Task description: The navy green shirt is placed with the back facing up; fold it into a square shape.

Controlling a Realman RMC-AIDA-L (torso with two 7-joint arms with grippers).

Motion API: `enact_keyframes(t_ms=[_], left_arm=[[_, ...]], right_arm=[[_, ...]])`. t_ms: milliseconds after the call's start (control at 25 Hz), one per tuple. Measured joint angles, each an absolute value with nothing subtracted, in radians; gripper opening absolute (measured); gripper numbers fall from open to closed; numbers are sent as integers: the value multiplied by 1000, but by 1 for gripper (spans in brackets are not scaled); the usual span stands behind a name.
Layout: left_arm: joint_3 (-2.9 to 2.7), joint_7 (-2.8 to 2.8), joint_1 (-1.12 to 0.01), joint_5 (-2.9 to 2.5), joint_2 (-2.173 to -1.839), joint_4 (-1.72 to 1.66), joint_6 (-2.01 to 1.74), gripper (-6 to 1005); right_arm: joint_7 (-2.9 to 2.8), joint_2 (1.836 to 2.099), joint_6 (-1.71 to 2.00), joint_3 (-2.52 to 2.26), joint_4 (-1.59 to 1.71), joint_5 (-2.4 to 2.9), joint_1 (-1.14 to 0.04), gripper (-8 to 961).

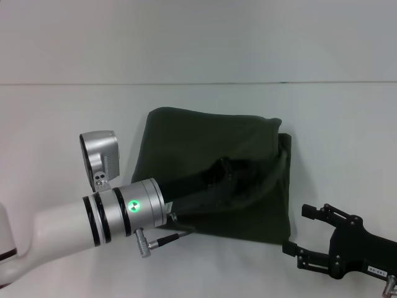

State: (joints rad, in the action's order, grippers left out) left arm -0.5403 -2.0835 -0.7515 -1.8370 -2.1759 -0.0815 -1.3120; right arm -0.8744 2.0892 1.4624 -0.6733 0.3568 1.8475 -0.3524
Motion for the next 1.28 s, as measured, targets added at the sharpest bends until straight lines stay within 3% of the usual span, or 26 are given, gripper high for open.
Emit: enact_keyframes(t_ms=[120, 240, 440, 680, 760, 920, 1000, 1280], left_arm=[[-539, -2072, -748, -1838, -2173, -88, -1345, 56], [-572, -2024, -745, -1849, -2169, -126, -1397, 334], [-671, -1914, -677, -1855, -2164, -323, -1486, 601], [-701, -1779, -535, -1859, -2140, -577, -1531, 818], [-678, -1844, -520, -1859, -2116, -593, -1479, 846], [-663, -2186, -541, -1880, -2032, -501, -1271, 901], [-663, -2298, -560, -1881, -2010, -459, -1217, 929], [-724, -2315, -623, -1888, -2033, -446, -1063, 965]], right_arm=[[-875, 2089, 1462, -666, 357, 1847, -352, 928], [-875, 2088, 1466, -638, 356, 1847, -346, 928], [-883, 2084, 1518, -534, 355, 1847, -331, 928], [-972, 2082, 1561, -496, 359, 1848, -348, 927], [-993, 2082, 1554, -501, 360, 1852, -354, 927], [-979, 2087, 1548, -521, 360, 1880, -355, 927], [-966, 2088, 1546, -526, 358, 1901, -355, 927], [-944, 2089, 1544, -548, 353, 1937, -352, 927]])
